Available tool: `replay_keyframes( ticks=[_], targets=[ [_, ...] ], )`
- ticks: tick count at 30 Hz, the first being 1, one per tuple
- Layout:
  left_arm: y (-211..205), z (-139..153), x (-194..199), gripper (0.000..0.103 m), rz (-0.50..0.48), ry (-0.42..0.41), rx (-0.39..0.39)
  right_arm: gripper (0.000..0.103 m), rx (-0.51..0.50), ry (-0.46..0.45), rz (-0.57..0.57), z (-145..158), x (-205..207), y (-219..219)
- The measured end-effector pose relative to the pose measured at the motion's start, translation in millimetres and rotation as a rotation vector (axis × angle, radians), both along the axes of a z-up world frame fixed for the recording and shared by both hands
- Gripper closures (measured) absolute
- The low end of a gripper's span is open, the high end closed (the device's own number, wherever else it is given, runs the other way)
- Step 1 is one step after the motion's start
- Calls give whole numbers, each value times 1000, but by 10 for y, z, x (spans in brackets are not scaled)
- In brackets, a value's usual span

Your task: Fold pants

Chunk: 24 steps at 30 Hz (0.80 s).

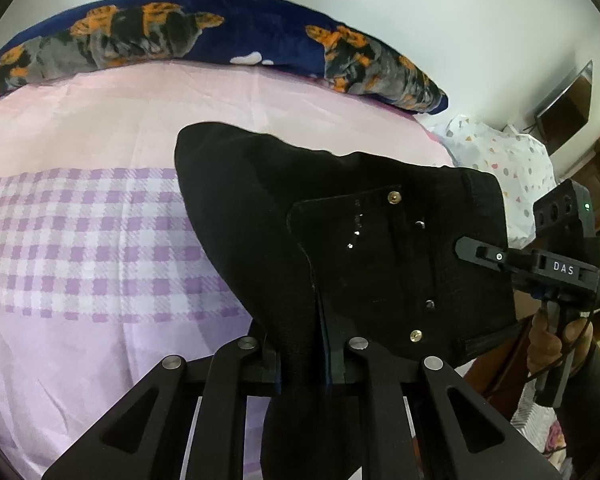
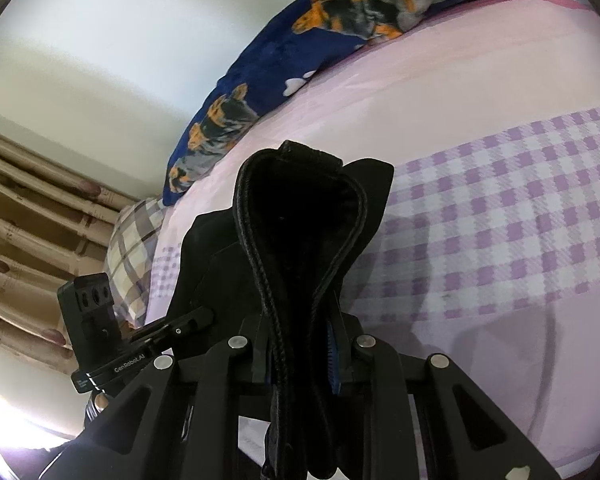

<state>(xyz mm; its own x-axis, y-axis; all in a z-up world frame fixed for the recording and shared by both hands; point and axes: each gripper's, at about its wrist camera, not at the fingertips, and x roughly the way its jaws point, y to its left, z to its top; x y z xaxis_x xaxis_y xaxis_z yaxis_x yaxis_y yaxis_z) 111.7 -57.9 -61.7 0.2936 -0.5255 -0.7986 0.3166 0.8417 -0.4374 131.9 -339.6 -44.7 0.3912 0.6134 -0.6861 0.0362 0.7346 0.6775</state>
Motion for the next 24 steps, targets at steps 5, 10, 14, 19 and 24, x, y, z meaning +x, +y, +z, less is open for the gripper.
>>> replay_keyframes(
  ticks=[5,10,14,19,24],
  targets=[
    [215,154,-53,89,21,-30,-3,84,27,-13,24,54,7,220],
    [481,252,20,89,63,-53,4,84,57,-32,48,51,63,496],
    [703,303,141,89,108,-63,9,84,83,-39,61,28,194,733],
    [948,397,347,89,132,-84,35,84,114,-44,69,-5,433,940],
    [1094,425,593,89,141,-96,53,84,127,-46,73,-31,685,1110]
  ],
)
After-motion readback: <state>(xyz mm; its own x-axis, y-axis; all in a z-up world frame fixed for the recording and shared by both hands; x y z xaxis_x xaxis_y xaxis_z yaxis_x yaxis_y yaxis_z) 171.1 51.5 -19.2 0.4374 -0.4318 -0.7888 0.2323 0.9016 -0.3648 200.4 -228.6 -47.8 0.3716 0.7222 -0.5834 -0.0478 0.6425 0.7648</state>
